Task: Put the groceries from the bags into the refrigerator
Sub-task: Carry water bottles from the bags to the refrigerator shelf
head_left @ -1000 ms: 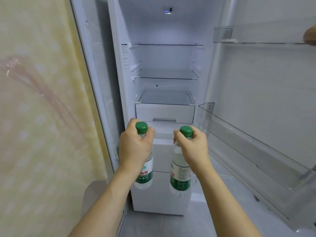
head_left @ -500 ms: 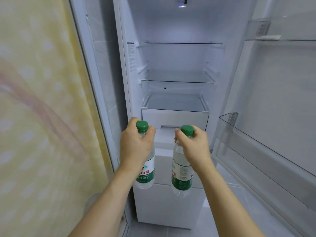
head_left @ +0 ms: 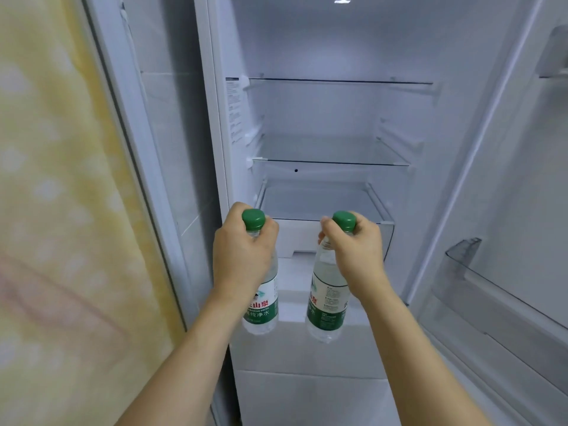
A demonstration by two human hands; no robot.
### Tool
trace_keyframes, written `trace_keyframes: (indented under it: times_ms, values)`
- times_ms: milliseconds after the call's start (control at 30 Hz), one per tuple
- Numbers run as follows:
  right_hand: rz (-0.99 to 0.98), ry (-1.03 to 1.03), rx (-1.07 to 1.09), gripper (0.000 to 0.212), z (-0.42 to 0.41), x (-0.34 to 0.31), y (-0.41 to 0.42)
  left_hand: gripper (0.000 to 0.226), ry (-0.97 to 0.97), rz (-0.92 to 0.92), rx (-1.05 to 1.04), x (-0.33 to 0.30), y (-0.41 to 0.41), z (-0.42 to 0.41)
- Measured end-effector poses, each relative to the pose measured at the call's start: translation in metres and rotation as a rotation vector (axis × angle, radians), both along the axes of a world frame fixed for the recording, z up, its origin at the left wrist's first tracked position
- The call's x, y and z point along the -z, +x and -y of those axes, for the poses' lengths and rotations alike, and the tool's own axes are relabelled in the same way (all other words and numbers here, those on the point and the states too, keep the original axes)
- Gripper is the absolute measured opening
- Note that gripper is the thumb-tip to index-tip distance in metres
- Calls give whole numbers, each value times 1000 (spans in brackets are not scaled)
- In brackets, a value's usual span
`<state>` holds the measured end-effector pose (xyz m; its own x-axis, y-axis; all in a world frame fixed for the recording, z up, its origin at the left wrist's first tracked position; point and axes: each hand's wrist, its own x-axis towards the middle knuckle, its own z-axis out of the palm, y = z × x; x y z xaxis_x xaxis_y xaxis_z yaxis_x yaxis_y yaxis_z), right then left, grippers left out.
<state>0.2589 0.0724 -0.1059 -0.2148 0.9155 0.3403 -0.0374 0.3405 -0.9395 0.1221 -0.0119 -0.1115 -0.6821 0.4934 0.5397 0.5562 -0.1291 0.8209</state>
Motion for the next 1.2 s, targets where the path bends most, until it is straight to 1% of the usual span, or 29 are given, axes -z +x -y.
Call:
trace_keyframes:
  times_ms: [200, 333, 400, 467, 533, 667, 833, 900, 1200]
  values:
    - [-39, 2, 0, 20, -71, -8, -26, 19, 32, -71, -24, -14, -20, -66]
    - [-91, 23, 20, 19, -115, -16, -39, 28, 21, -73, -23, -25, -31, -112]
    - [-98, 30, 15, 16, -134, -19, -47, 26, 30, -71, -32, -31, -37, -131]
    - [-94, 40, 16, 15, -151, -20, -55, 20, 37, -69, -44, -34, -44, -148]
    - [-103, 55, 29, 16, -165, -21, -63, 19, 48, -67, -33, -35, -50, -163]
    - [-128, 67, 63, 23, -187, -20, -79, 18, 67, -72, -23, -34, -64, -190]
    - [-163, 76, 87, 22, -208, -17, -97, 20, 64, -50, -11, -32, -79, -212]
    - [-161, 87, 91, 25, -213, -17, -102, 20, 68, -40, -16, -31, -84, -219]
    - [-217, 147, 109, 29, -224, -9, -118, 17, 146, -68, -50, -26, -95, -236]
